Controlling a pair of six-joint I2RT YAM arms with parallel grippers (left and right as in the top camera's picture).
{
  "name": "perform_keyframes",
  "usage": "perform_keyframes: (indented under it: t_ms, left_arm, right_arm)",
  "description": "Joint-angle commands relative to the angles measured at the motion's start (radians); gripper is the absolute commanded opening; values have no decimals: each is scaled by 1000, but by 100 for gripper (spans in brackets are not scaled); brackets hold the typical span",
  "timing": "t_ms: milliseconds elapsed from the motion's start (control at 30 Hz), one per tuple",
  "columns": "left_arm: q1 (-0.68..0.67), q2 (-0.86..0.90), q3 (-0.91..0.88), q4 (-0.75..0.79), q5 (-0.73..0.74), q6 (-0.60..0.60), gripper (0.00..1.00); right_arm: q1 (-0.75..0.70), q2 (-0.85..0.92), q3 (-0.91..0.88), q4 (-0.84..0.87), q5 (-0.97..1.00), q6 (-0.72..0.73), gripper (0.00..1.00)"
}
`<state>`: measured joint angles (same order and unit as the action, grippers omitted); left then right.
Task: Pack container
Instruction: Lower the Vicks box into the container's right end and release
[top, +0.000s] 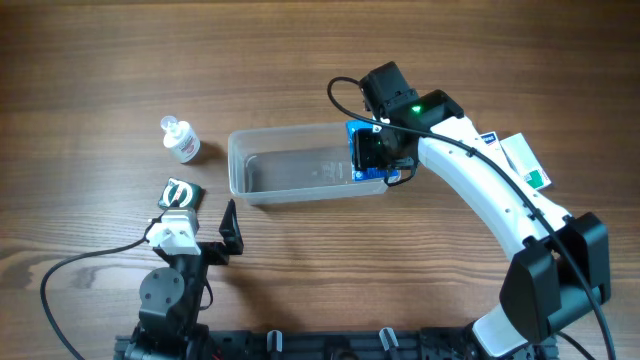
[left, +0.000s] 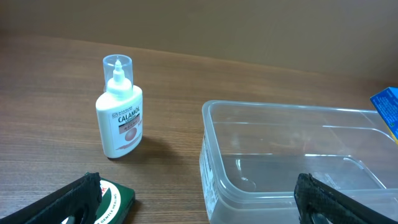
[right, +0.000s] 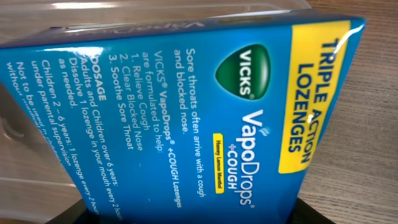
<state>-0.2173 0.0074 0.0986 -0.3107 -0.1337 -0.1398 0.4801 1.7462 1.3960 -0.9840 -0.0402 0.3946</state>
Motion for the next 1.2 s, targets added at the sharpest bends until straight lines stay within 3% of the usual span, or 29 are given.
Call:
perform_keyframes:
  t_ms: [0,333,733,933,1167]
  left_arm:
    - [-7,-1,-2,-1,-16,-2,100]
    - [-7,-1,-2,-1,-16,-2,100]
    - [-7,-1,-2,-1,-16,-2,100]
    - [-7,-1,-2,-1,-16,-2,100]
    - [-7,-1,-2,-1,-16,-2,100]
  right_arm:
    - [0,-18,3,-4,16,-24,59]
    - [0,5,3,-28,13,55,62]
    - [0,66,3,-42,13,53,64]
    - [0,95,3,-50,13,53,70]
    - [0,64,24,-43,78,50,83]
